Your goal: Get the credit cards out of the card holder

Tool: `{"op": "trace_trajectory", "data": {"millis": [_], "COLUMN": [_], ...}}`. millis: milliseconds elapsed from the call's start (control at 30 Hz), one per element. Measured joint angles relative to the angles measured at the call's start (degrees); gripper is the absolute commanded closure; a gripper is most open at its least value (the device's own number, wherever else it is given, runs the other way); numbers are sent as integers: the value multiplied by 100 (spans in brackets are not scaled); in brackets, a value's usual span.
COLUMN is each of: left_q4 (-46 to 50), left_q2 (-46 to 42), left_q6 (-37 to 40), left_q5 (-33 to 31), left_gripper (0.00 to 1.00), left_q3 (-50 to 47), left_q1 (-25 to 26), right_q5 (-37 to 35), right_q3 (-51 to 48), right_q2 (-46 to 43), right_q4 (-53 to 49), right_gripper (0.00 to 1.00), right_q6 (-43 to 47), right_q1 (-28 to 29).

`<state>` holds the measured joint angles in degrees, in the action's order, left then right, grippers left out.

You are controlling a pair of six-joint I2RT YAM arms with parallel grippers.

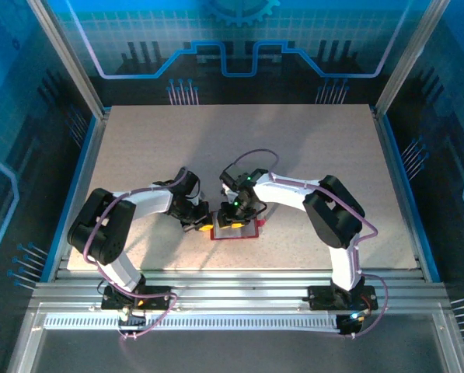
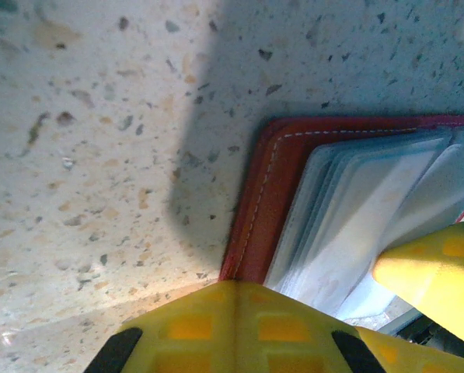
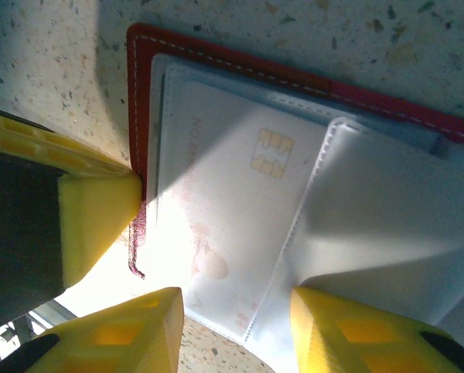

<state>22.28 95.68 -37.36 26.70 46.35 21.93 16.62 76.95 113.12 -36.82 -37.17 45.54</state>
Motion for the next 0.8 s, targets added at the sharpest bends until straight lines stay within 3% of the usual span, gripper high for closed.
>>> {"op": "trace_trajectory", "data": {"millis": [467,800], "left_q4": [-195,-721], "left_q2": [-72,136], "left_q6": [-330,-629], "left_q5": [310,723], "left_gripper": [100,100], "left_q3": [146,151], "left_q1": [55,96], "right_q5": [-232,-363], "right_q3": [13,-111], "right_q2": [-4,-81], "right_q4": [-133,-153], "right_gripper": [67,68], "right_q6": [13,-33], "right_q1": [20,20]}}
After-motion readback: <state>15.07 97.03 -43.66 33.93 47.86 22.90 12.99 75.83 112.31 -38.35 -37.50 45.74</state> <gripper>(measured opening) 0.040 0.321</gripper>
